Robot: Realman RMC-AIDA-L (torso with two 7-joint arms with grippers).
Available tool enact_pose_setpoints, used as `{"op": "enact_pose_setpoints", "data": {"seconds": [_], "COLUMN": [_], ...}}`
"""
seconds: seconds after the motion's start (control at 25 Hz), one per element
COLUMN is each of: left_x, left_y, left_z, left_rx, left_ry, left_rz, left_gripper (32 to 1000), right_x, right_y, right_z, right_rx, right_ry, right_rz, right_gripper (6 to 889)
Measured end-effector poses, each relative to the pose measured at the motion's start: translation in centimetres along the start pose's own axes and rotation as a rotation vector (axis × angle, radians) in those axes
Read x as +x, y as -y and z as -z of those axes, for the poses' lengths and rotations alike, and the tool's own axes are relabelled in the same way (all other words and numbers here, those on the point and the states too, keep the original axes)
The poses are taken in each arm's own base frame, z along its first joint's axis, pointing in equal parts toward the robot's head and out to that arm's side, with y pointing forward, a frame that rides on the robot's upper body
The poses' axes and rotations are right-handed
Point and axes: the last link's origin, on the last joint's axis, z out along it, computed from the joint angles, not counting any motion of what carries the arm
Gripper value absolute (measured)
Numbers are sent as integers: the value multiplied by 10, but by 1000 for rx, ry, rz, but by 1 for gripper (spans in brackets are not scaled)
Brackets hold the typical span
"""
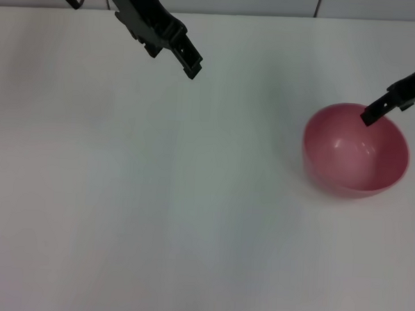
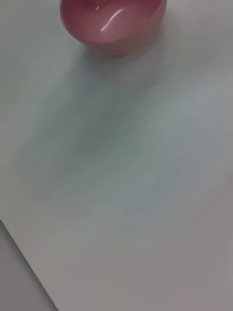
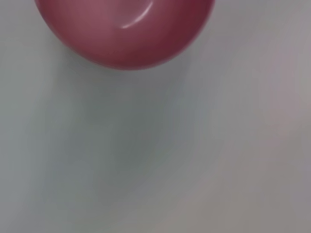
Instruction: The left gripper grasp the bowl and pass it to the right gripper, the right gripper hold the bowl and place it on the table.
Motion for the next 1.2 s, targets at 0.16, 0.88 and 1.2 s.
{"op": "enact_pose_setpoints", "data": {"seconds": [0.16,0.88,1.2], "left_x": [-4,-15,-15], "left_y": [3,13,13], "left_z": [-1,-5,-5], "left_rx": [-1,21,21], "left_ry": [4,26,27], "left_rz": [10,44,45], "left_gripper": [879,879,879], "right_x": [-7,-25,-27], "right_y": [-8,-17,-19], "right_z": [17,75,77], "right_rx": [-20,-101,-97], "right_ry": [-4,29,26], "right_rz": [24,10,15], "right_gripper": [860,859,859]}}
